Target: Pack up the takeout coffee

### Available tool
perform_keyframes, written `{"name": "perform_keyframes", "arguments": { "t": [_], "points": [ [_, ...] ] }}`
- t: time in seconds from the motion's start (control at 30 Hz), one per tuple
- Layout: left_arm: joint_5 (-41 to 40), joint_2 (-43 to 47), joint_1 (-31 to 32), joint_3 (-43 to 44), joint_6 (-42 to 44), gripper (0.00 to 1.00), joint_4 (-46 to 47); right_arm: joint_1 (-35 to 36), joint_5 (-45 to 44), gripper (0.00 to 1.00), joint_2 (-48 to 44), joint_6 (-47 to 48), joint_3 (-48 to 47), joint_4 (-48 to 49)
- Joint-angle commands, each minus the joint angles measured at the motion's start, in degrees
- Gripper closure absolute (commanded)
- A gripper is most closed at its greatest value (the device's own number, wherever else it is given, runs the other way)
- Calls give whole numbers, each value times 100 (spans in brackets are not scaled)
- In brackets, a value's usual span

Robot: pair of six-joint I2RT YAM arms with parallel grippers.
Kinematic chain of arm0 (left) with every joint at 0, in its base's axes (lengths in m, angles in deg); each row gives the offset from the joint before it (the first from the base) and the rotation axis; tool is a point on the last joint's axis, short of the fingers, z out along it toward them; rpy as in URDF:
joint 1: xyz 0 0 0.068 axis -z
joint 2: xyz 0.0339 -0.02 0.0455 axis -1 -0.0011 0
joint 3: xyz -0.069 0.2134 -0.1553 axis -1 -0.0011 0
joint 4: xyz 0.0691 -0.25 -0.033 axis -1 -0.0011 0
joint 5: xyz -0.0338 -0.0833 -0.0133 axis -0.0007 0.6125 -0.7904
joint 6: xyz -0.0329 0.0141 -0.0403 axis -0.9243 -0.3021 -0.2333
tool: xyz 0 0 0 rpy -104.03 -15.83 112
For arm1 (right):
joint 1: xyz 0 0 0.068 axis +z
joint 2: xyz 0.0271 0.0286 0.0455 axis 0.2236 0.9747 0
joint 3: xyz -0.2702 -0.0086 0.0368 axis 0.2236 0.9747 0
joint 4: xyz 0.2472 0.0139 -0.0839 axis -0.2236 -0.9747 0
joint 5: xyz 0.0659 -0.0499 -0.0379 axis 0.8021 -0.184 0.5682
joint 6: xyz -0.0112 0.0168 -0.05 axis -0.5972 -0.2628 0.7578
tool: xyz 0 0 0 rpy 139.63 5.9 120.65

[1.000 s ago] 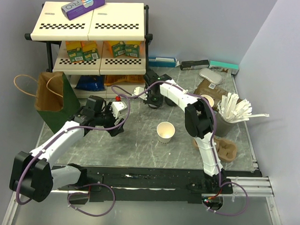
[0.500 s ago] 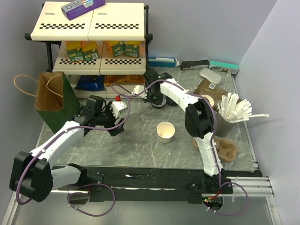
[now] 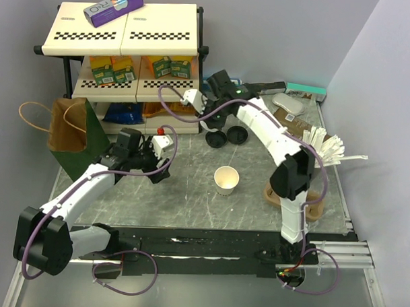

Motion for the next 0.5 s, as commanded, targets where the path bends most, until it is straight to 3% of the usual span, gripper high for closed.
{"name": "perform_keyframes", "arguments": {
  "t": [0.0,0.13,0.47],
  "points": [
    [141,27,-17,345,151,19,42,-227,1357,100,-646,-748,-154,-762],
    [272,124,9,354,230,19,68,-525,3051,100,-1417,-1494,643,-711],
    [563,19,518,600,-103,18,525,-746,3926,100,-2553,-1374,2148,-1175]
  ]
}}
